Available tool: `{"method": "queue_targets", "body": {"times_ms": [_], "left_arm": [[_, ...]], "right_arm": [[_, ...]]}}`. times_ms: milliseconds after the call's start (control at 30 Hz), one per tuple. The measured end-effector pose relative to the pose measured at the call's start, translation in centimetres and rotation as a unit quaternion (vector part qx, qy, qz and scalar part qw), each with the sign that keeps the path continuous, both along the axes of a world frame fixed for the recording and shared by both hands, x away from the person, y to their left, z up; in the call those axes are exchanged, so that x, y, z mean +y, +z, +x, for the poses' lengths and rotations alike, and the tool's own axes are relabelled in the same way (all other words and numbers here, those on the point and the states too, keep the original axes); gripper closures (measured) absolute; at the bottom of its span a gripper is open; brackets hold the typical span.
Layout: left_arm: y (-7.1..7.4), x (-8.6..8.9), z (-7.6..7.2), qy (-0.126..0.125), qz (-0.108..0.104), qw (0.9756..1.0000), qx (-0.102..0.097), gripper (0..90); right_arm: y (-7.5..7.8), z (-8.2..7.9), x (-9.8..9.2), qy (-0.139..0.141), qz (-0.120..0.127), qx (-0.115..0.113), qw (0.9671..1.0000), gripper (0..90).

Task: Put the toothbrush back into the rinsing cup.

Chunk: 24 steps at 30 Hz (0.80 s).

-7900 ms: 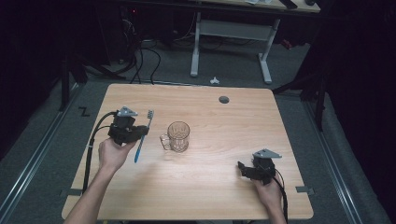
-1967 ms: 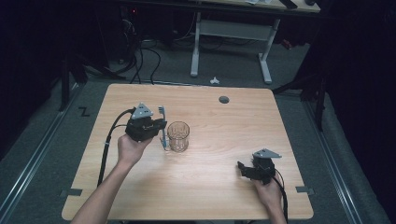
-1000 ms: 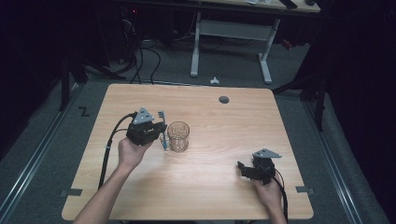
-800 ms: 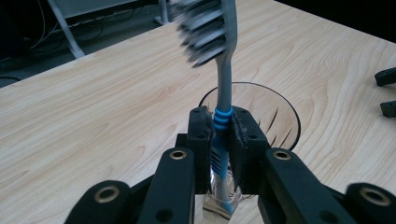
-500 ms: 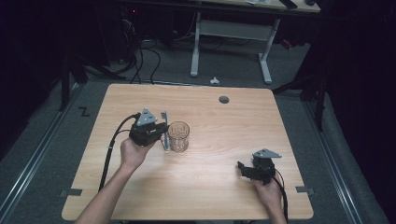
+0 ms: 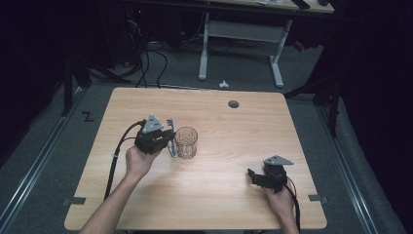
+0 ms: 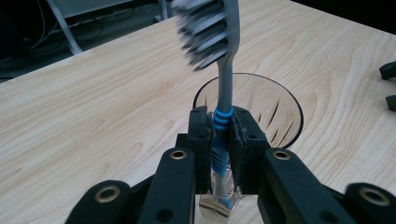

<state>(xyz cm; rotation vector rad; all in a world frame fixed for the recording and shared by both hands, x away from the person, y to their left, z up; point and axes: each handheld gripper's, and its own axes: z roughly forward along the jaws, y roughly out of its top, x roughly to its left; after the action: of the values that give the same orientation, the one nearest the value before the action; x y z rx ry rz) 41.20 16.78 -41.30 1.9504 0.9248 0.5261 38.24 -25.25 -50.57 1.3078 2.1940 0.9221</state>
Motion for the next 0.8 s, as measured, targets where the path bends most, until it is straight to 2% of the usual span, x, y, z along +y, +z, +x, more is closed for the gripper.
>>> {"method": "queue_targets", "body": {"times_ms": [567, 800], "left_arm": [[-0.6, -0.01, 0.07, -0.001, 0.001, 0.9999, 0.017, 79.0], [-0.64, 0.07, 0.12, -0.005, -0.002, 0.9997, 0.026, 74.1]], "right_arm": [[0.0, 0.0, 0.0, 0.0, 0.0, 0.0, 1.0, 24.7], [0.0, 0.0, 0.0, 0.0, 0.0, 0.0, 1.0, 24.7]]}}
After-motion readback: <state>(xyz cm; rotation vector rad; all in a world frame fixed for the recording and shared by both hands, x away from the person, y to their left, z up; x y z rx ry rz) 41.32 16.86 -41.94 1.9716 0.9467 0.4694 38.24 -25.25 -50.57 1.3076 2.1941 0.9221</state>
